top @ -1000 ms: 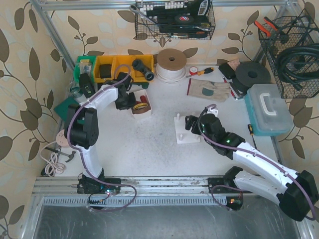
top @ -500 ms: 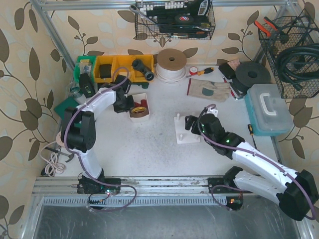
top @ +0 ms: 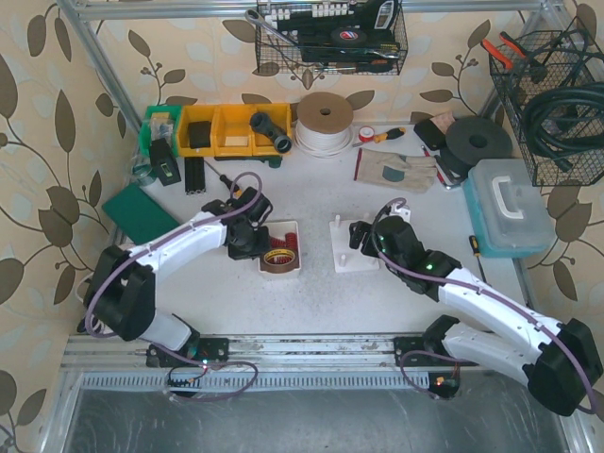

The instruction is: Install the large spring

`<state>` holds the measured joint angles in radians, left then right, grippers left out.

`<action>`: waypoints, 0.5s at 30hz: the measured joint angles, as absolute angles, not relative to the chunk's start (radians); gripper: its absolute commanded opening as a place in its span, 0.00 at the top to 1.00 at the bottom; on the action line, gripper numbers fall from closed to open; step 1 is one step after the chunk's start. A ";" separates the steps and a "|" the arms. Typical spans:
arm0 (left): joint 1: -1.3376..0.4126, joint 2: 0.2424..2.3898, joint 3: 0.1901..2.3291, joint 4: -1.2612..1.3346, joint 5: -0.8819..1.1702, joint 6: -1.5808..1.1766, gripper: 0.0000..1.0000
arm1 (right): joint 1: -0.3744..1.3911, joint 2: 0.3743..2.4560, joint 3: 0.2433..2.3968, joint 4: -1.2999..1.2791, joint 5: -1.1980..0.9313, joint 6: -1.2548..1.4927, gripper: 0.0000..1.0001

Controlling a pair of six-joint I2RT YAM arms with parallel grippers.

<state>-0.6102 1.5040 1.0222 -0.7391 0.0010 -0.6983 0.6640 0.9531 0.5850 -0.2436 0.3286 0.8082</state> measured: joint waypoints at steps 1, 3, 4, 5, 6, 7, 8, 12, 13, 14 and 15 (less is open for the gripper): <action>-0.625 1.486 1.007 -0.741 0.001 -0.709 1.00 | 0.666 0.950 0.585 -0.245 0.329 0.809 0.01; -0.638 1.452 0.983 -0.747 0.002 -0.733 0.97 | 0.666 0.943 0.585 -0.245 0.329 0.810 0.01; -0.641 1.437 0.976 -0.754 0.001 -0.743 0.89 | 0.666 0.940 0.585 -0.245 0.329 0.810 0.01; -0.641 1.428 0.974 -0.763 -0.002 -0.749 0.81 | 0.666 0.938 0.585 -0.245 0.329 0.810 0.01; -0.641 1.420 0.974 -0.768 -0.004 -0.754 0.74 | 0.666 0.938 0.585 -0.245 0.329 0.810 0.01; -0.641 1.415 0.974 -0.770 -0.006 -0.764 0.69 | 0.666 0.938 0.585 -0.245 0.329 0.810 0.01; -0.641 1.408 0.974 -0.770 -0.014 -0.770 0.66 | 0.666 0.938 0.585 -0.246 0.329 0.810 0.01; -0.641 1.368 0.992 -0.787 -0.019 -0.780 0.56 | 0.666 0.931 0.585 -0.255 0.329 0.810 0.01; -0.641 1.352 0.999 -0.791 -0.019 -0.785 0.56 | 0.666 0.925 0.585 -0.258 0.329 0.811 0.01; -0.641 1.338 1.003 -0.795 -0.019 -0.786 0.56 | 0.667 0.920 0.585 -0.260 0.329 0.811 0.01; -0.641 1.323 1.008 -0.801 -0.018 -0.791 0.56 | 0.667 0.914 0.585 -0.260 0.329 0.812 0.01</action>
